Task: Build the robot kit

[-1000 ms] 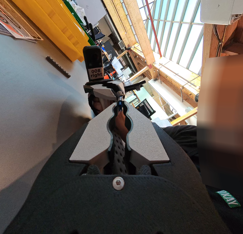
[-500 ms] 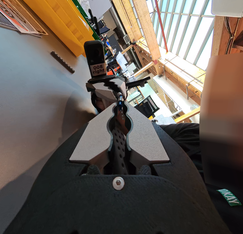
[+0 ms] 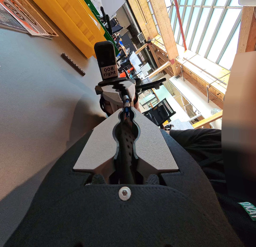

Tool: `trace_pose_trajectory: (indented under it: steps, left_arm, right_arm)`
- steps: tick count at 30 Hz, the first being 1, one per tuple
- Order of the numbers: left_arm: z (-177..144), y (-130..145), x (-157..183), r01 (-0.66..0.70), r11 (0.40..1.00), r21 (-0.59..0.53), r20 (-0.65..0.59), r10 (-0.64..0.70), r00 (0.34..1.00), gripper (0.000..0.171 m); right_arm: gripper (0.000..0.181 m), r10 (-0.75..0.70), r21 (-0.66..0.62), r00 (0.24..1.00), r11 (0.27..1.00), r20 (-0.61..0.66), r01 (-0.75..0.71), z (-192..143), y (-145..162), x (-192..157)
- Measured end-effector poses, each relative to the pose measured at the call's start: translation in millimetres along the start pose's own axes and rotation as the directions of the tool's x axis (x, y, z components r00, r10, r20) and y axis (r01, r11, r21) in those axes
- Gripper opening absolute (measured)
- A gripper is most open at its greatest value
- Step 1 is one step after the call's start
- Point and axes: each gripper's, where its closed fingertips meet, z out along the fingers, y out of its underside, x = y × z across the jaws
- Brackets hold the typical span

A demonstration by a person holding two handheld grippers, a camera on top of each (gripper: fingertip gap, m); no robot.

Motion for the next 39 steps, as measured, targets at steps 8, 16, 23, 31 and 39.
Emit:
trace_pose_trajectory:
  steps: [8, 16, 23, 31, 39]
  left_arm:
    - [1, 5, -1, -0.013, 0.999, -0.041, 0.027, 0.014, 1.0, 0.005]
    - [4, 29, -11, -0.026, 0.98, -0.2, 0.108, 0.048, 0.993, 0.005]
    - [6, 36, -24, -0.02, 0.975, -0.222, 0.148, 0.054, 0.987, 0.005]
    - [6, 38, -31, -0.014, 0.978, -0.209, 0.155, 0.048, 0.987, 0.005]
    - [7, 36, -31, 0.001, 0.984, -0.177, 0.136, 0.024, 0.99, 0.005]
  right_arm:
    - [0.004, -0.039, -0.057, 0.999, 0.998, -0.032, 0.037, -2, 6, 0]
    - [0.004, -0.136, -0.271, 0.979, 0.958, -0.154, 0.09, -12, 29, 13]
    - [0.004, -0.148, -0.31, 0.965, 0.948, -0.217, 0.075, -17, 33, 25]
    - [0.004, -0.15, -0.324, 0.957, 0.944, -0.25, 0.064, -18, 36, 33]
    - [0.004, -0.161, -0.32, 0.952, 0.945, -0.259, 0.073, -18, 36, 35]
